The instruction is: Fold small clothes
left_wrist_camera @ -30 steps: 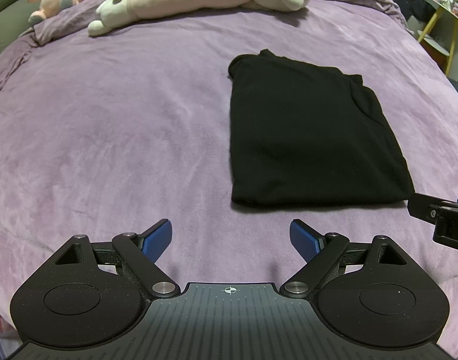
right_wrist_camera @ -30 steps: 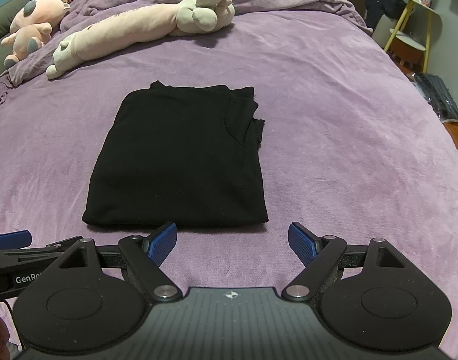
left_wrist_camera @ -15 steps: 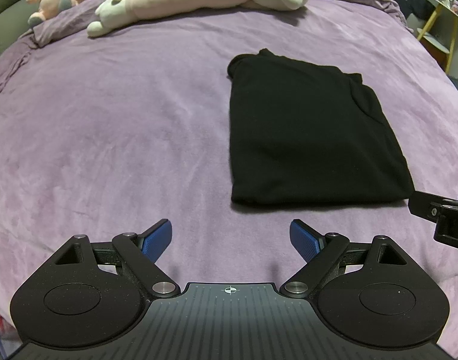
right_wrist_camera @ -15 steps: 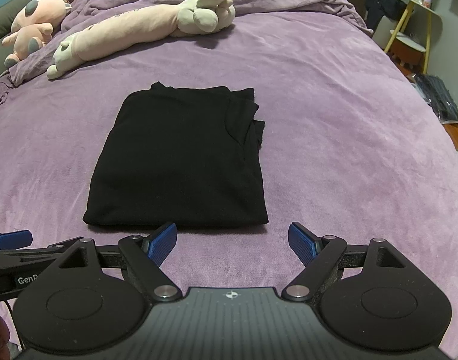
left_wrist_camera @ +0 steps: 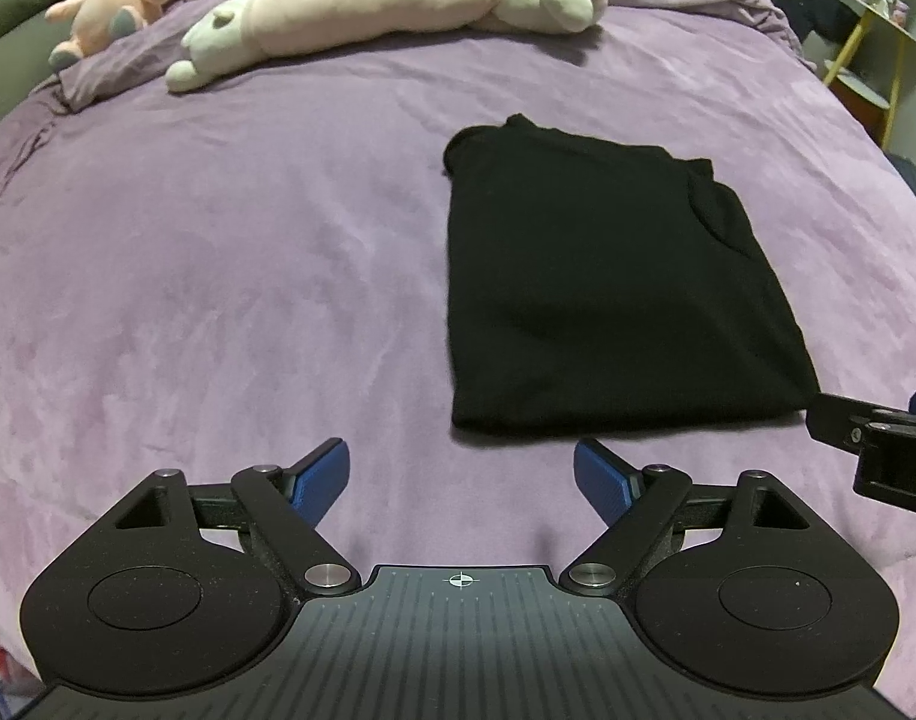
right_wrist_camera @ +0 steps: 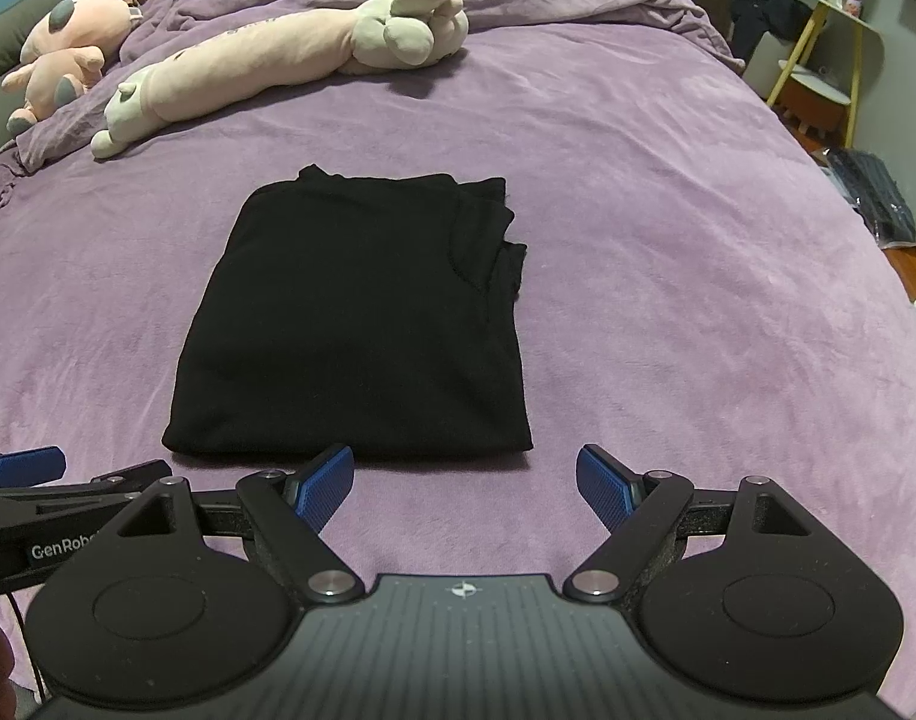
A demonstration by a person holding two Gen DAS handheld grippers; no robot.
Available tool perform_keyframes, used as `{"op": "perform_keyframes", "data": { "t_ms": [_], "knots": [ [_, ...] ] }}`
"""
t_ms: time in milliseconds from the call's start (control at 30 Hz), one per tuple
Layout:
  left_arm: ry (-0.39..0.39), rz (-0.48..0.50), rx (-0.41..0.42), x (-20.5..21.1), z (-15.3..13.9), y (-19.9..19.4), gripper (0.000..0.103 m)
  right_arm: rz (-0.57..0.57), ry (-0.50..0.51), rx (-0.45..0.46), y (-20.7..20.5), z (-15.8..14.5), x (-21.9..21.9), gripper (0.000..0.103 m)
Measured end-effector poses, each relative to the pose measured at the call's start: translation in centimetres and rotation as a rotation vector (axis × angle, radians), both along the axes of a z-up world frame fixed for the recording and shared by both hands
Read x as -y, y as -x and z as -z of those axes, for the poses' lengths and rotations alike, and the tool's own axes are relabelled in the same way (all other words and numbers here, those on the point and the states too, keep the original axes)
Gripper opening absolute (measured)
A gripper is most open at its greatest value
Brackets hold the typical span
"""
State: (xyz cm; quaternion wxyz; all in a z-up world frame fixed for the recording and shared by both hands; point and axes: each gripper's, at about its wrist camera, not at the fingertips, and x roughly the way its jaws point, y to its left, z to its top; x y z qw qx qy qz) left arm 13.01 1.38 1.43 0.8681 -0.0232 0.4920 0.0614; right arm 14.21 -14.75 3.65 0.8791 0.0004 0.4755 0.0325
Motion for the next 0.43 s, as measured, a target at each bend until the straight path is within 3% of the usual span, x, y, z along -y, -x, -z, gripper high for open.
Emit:
{"op": "perform_keyframes", "data": {
  "t_ms": [433],
  "knots": [
    [-0.018,0.018,-0.019,0.39,0.04,-0.02,0.087,0.009,0.007,0.002,0.01,0.04,-0.03,0.082]
  ]
}}
